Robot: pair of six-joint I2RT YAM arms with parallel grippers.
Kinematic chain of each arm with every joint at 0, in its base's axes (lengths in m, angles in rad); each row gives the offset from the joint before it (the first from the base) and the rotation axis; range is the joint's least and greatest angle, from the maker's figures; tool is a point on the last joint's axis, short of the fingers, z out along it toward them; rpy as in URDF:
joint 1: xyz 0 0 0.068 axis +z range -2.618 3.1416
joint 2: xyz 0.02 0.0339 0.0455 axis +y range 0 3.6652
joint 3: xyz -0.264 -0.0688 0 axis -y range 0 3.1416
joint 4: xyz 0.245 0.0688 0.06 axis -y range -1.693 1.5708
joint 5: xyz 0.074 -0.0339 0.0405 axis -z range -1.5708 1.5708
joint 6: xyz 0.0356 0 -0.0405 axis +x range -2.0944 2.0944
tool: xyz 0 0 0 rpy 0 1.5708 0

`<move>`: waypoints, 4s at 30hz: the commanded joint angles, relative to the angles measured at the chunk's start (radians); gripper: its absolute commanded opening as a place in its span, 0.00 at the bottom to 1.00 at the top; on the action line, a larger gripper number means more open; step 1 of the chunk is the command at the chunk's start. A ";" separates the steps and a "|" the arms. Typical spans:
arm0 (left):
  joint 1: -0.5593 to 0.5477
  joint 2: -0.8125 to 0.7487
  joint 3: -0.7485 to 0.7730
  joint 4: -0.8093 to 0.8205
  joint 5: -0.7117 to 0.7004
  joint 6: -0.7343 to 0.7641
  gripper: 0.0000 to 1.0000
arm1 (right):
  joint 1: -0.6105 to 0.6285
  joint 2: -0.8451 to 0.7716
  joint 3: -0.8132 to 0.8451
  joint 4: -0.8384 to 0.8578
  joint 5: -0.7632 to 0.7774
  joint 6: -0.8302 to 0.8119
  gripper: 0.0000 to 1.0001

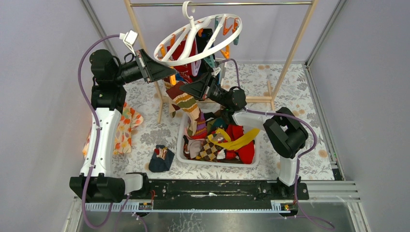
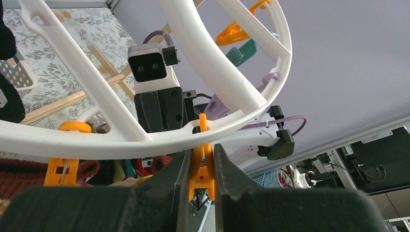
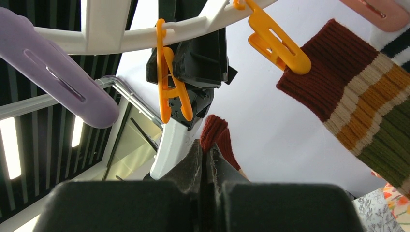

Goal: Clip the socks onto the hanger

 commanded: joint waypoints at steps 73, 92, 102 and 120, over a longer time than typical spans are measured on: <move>0.008 -0.039 -0.094 0.249 0.037 -0.114 0.00 | -0.012 -0.018 0.118 0.134 0.076 -0.012 0.00; 0.008 -0.058 -0.073 0.107 -0.082 0.034 0.18 | 0.005 -0.009 0.152 0.135 0.064 -0.005 0.00; 0.007 -0.064 -0.064 0.100 -0.079 0.061 0.61 | 0.012 0.012 0.171 0.135 0.059 0.011 0.00; 0.008 -0.101 -0.087 -0.009 -0.075 0.170 0.43 | 0.001 -0.075 -0.004 0.130 0.079 -0.119 0.62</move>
